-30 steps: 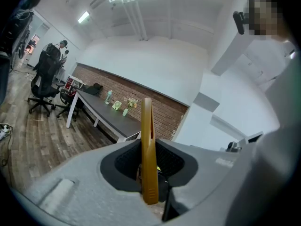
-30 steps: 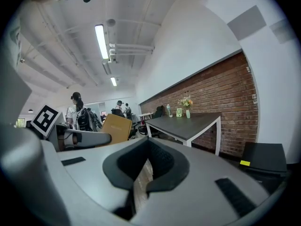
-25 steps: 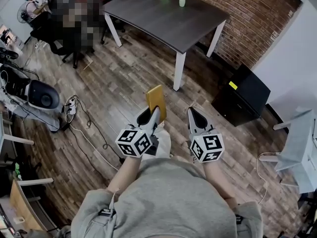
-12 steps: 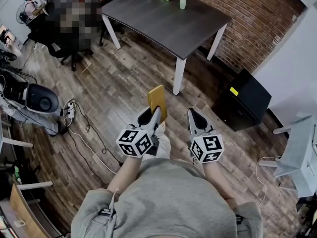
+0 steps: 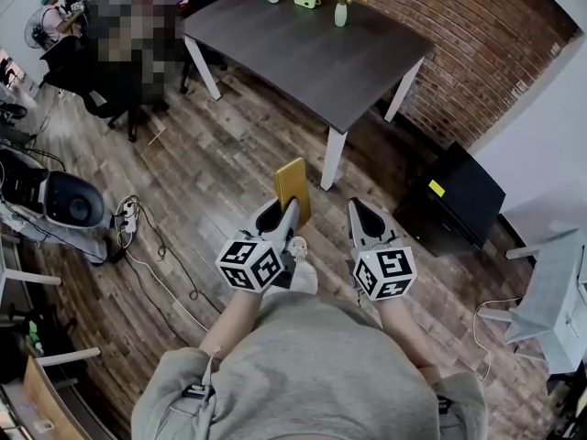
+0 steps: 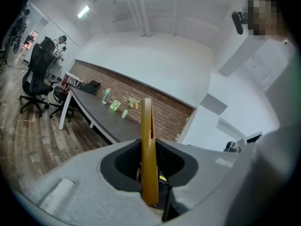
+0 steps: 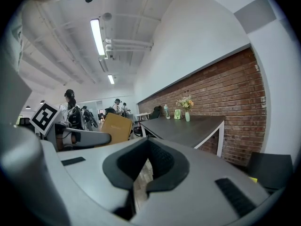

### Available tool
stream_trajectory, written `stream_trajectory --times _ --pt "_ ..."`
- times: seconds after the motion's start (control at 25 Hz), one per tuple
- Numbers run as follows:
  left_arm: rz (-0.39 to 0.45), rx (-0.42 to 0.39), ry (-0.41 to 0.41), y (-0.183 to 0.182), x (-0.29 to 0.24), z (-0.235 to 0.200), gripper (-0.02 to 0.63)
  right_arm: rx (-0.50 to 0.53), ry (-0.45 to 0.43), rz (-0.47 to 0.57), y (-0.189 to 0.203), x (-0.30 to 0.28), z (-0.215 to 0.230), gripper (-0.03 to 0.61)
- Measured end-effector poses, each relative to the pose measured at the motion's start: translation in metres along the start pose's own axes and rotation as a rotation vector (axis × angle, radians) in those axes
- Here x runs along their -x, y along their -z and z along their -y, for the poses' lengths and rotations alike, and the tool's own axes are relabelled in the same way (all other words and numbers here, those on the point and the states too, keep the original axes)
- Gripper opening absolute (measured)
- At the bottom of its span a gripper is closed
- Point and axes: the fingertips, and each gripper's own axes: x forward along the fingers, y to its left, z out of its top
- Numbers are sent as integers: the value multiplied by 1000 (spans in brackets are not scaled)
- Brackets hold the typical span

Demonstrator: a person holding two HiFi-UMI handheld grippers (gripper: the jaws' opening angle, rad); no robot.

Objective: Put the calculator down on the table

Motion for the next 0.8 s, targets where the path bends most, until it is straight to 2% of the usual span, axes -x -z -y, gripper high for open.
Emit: stream_trajectory --times 0.8 --pt "-22 -15 65 -79 -118 -84 89 15 50 6 -47 -152 40 2"
